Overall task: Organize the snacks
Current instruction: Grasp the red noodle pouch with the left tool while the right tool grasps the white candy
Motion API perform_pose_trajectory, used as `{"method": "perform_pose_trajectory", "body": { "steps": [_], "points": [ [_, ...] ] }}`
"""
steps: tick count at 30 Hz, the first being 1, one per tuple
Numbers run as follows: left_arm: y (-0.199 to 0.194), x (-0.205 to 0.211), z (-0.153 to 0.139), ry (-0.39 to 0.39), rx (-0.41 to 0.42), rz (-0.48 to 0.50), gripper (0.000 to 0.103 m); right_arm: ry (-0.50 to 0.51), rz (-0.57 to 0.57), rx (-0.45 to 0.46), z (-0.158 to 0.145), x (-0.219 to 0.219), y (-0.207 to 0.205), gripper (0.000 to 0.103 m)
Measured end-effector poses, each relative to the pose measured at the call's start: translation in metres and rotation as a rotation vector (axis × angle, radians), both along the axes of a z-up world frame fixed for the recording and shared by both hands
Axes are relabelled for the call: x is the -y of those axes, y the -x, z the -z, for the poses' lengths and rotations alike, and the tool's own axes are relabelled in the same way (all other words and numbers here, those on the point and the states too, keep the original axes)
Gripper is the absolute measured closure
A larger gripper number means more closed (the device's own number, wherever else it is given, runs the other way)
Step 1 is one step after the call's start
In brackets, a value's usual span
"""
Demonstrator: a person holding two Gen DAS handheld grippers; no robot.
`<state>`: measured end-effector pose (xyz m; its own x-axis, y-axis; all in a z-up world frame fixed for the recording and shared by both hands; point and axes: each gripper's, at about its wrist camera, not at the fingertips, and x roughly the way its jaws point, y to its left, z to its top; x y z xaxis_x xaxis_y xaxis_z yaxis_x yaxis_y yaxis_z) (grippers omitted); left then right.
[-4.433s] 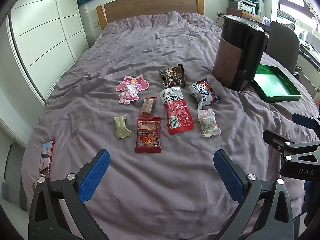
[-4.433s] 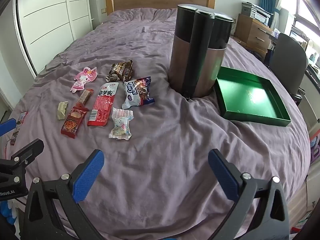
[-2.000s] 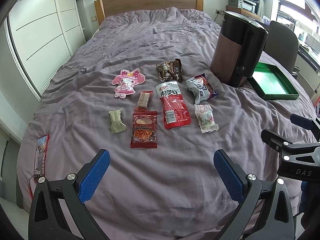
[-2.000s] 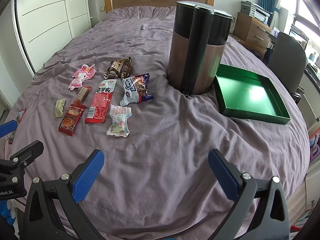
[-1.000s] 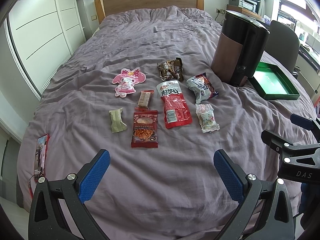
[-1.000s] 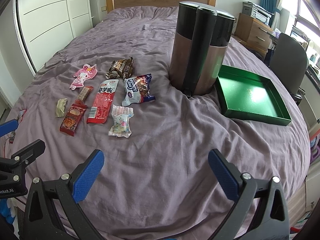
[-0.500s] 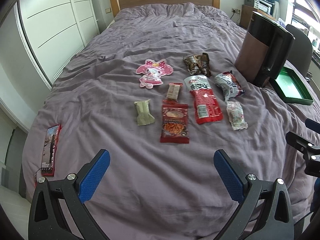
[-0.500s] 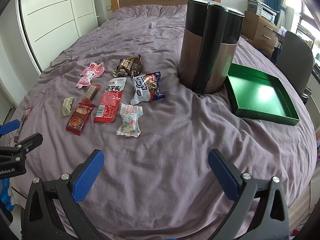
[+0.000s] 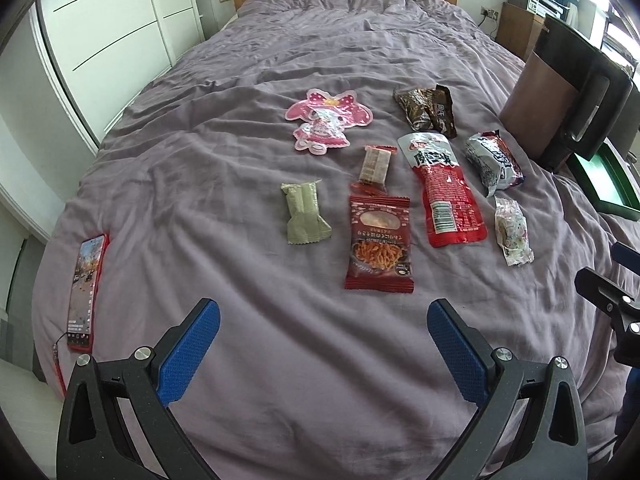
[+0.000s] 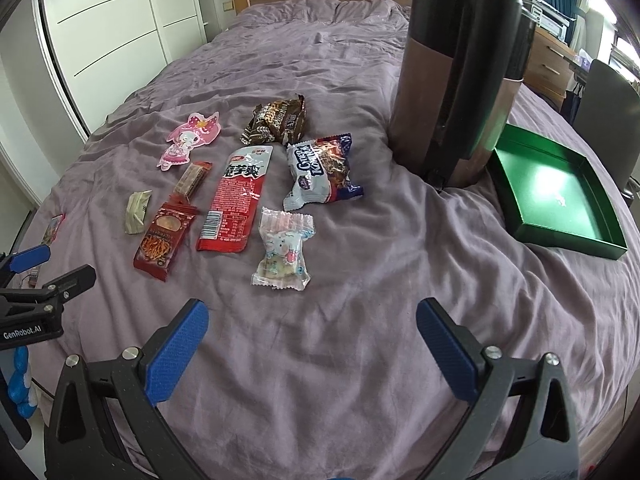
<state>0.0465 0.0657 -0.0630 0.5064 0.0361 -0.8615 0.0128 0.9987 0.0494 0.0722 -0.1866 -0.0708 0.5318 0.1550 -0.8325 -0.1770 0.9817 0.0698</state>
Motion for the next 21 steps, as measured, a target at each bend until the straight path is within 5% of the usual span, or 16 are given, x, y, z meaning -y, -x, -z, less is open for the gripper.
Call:
{"method": "perform_pose_trajectory", "body": {
  "steps": [10, 21],
  "points": [
    [-0.055, 0.032, 0.043, -0.062, -0.073, -0.01, 0.001, 0.02, -0.017, -0.045, 0.027, -0.015, -0.032, 0.0],
    [-0.086, 0.017, 0.089, -0.003, -0.24, -0.073, 0.001, -0.006, -0.051, -0.079, 0.052, -0.027, -0.061, 0.0]
  ]
}}
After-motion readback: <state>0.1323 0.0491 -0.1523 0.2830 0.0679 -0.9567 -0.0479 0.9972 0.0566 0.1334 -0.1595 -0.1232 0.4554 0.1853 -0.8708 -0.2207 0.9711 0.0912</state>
